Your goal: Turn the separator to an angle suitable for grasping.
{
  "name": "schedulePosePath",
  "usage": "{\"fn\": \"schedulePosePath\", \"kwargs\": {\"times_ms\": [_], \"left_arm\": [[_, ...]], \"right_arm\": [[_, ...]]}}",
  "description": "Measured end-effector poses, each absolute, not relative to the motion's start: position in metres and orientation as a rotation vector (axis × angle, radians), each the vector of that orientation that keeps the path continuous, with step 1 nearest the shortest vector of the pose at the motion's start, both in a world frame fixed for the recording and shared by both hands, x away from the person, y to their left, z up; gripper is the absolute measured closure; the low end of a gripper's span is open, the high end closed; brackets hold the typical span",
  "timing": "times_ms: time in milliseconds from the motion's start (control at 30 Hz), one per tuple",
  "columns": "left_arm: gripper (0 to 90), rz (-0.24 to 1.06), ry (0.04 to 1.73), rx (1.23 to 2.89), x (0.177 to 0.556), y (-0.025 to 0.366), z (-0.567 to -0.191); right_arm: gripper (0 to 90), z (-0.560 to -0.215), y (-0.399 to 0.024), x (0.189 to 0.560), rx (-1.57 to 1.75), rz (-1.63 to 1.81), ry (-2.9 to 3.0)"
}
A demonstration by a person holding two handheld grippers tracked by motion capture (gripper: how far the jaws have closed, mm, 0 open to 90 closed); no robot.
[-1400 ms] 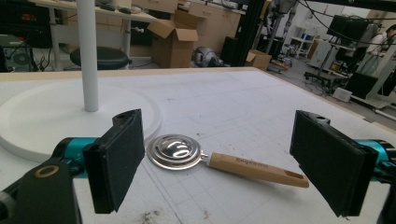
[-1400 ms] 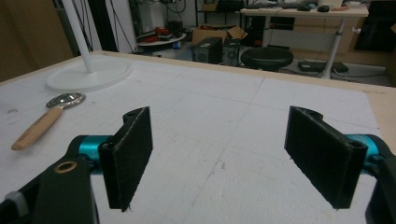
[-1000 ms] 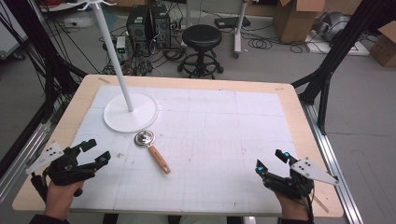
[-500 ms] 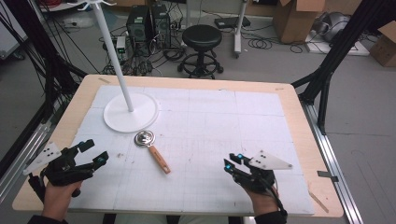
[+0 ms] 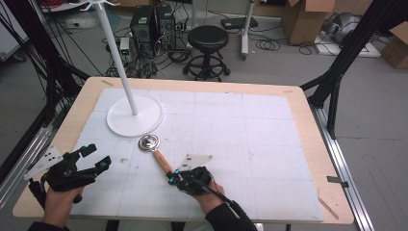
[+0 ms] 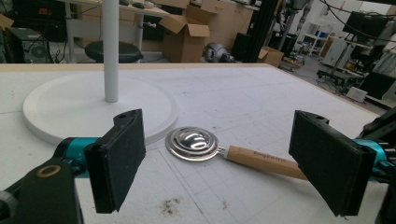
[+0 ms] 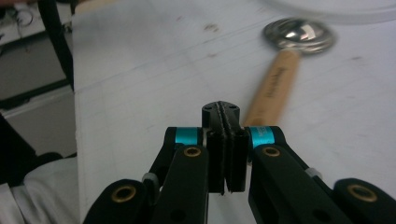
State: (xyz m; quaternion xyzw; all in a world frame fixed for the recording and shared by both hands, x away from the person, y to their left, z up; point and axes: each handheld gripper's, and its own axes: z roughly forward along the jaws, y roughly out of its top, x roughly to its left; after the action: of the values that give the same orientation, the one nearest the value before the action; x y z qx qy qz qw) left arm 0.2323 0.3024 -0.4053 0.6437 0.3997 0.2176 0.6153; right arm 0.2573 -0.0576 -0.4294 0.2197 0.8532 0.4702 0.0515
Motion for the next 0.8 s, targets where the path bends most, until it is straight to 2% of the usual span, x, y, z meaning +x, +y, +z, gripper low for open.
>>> {"fn": "schedulePosePath", "kwargs": {"times_ms": [200, 800], "left_arm": [[19.0, 0.499, 0.921, 1.485, 0.233, 0.302, -0.405], [19.0, 0.507, 0.933, 1.48, 0.233, 0.303, -0.405]], "right_arm": [[89.4, -0.441, -0.038, 0.256, 0.633, 1.337, 2.668], [89.4, -0.441, -0.067, 0.299, 0.877, 1.148, 2.531]]}}
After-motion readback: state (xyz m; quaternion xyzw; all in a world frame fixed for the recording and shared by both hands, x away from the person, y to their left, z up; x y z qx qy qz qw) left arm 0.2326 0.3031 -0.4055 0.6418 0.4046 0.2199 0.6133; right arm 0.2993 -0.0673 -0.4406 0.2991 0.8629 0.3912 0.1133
